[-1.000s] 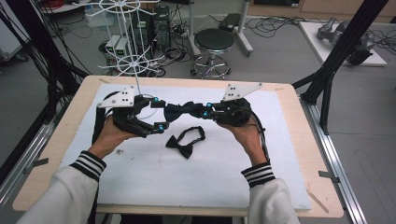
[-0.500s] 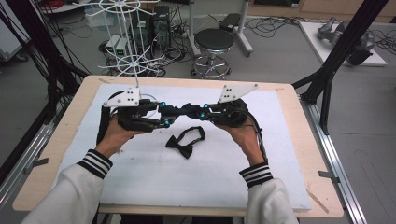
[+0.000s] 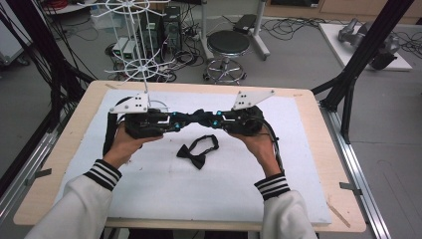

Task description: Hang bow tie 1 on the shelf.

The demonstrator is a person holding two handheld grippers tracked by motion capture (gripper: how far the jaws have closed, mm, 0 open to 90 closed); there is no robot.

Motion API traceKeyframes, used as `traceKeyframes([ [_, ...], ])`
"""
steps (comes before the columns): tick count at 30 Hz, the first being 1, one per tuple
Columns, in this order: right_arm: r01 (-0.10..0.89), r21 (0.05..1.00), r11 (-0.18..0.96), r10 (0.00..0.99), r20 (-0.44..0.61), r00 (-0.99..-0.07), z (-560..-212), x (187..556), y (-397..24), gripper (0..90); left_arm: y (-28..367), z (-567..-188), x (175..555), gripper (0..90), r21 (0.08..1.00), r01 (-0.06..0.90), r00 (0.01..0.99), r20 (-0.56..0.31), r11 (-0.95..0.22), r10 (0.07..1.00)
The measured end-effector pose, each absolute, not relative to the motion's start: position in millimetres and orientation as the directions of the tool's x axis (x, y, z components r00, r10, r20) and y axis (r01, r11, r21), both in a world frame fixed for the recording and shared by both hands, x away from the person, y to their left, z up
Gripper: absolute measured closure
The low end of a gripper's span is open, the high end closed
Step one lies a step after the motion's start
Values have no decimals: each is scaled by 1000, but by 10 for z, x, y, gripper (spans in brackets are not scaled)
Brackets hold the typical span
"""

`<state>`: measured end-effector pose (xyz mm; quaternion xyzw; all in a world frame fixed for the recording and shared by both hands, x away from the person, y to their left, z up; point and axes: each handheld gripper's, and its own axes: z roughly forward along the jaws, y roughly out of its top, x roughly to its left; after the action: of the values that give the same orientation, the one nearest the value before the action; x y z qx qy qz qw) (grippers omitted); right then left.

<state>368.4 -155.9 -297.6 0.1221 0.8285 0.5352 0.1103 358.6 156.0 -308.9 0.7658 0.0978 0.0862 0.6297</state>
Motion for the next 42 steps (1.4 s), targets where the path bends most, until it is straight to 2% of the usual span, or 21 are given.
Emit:
traceKeyframes([
  [2, 90, 915, 394, 323, -46, -945, -2985, 3686, -1563, 821, 1565, -3087, 3589, 822, 981, 38, 965, 14, -191, 262],
  [3, 89, 914, 396, 323, -48, -945, -2992, 3690, -1561, 744, 1567, -3085, 3588, 822, 981, 38, 964, 14, -190, 265],
  [7, 115, 913, 391, 386, -49, -921, -3045, 3687, -1498, 150, 1574, -3079, 3584, 823, 982, 34, 961, 19, -188, 276],
  [8, 113, 910, 398, 411, -67, -909, -3057, 3678, -1477, 103, 1576, -3079, 3583, 823, 982, 34, 961, 19, -186, 274],
  [10, 74, 908, 413, 421, -118, -899, -3059, 3651, -1477, 102, 1579, -3077, 3575, 823, 982, 30, 960, 23, -187, 277],
  [13, 80, 928, 364, 426, -89, -900, -3060, 3641, -1524, 102, 1591, -3072, 3567, 822, 982, 25, 961, 29, -188, 276],
  [24, 96, 942, 321, 454, -64, -889, -3055, 3600, -1669, 102, 1653, -3060, 3562, 822, 983, 19, 955, 36, -183, 295],
  [42, 155, 962, 225, 579, -4, -816, -3342, 3279, -2180, 102, 1993, -2983, 3533, 820, 991, 3, 924, 49, -135, 380],
])
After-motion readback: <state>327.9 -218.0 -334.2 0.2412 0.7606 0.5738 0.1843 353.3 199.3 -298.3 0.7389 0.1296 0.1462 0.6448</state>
